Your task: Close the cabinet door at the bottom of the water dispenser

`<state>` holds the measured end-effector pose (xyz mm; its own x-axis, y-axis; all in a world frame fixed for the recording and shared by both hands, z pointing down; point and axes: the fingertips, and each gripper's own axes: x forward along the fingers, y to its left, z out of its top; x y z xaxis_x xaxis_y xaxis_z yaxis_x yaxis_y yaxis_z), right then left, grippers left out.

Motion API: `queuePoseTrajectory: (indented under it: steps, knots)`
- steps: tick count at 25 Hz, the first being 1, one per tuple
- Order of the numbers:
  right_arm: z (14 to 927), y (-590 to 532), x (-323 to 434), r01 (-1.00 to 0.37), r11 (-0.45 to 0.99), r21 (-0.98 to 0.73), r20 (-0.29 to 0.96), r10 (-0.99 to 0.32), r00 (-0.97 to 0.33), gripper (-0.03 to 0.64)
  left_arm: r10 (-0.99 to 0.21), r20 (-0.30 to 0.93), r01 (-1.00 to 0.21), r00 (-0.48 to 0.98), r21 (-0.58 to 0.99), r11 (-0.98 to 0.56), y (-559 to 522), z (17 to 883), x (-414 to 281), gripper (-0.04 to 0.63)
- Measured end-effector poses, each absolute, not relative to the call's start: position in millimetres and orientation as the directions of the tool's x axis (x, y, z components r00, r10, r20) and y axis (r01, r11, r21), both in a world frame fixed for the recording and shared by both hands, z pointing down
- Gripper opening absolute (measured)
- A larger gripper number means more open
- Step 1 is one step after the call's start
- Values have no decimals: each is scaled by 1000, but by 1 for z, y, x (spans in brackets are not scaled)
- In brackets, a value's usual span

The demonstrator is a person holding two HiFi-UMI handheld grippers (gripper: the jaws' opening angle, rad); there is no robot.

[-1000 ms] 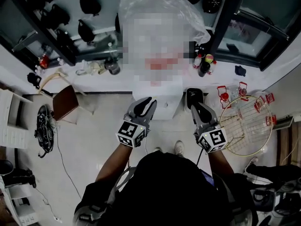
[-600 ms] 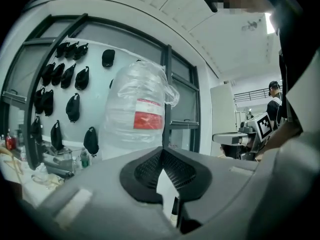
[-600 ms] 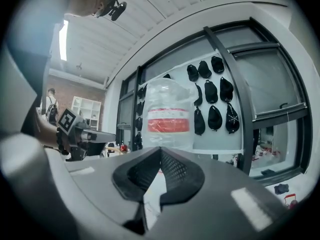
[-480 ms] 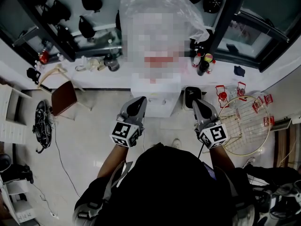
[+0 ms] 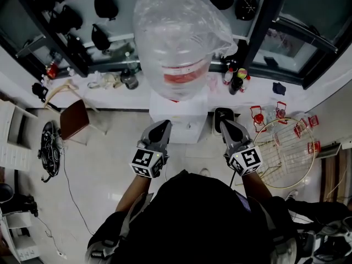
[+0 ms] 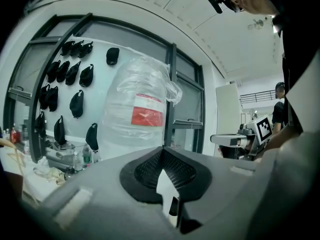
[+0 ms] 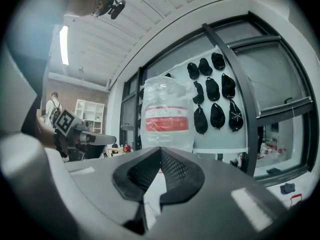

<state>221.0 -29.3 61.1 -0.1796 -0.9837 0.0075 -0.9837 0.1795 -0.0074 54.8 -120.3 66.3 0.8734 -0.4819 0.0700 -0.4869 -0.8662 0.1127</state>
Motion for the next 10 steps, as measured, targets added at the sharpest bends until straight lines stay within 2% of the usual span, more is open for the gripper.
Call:
queuePoseTrajectory:
  steps: [5, 10]
  knots:
    - [61, -30, 233, -985, 169, -28, 44, -984, -170, 5, -489, 77, -495, 869, 108, -862, -122, 66, 63, 7]
    - [56, -35, 240, -983, 186, 1, -24, -982, -186, 5, -486, 72, -492, 871, 105, -864, -125, 66, 71, 8]
